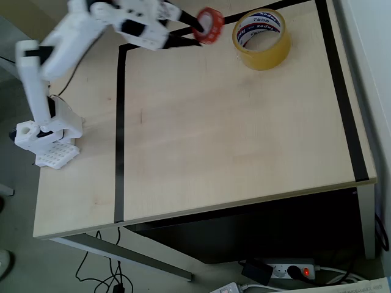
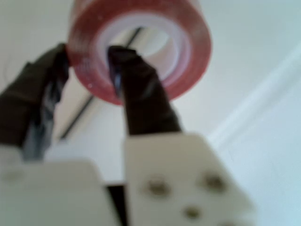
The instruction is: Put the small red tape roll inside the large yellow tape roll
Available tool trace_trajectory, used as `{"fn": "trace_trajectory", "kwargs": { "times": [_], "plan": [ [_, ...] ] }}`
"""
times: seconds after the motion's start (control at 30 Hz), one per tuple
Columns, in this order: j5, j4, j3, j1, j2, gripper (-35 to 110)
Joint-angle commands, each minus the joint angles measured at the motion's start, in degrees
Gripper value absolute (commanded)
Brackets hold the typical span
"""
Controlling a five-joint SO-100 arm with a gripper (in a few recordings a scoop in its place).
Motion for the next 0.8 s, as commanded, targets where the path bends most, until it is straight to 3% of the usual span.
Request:
{"fn": "trace_trajectory", "kwargs": {
  "times": [0.0,0.77],
  "plan": [
    [-7.8,0.4,-38.0,-0.7,-9.1,0],
    [-7.6,-4.5,-37.5,-2.5,-23.5,3]
  ]
}}
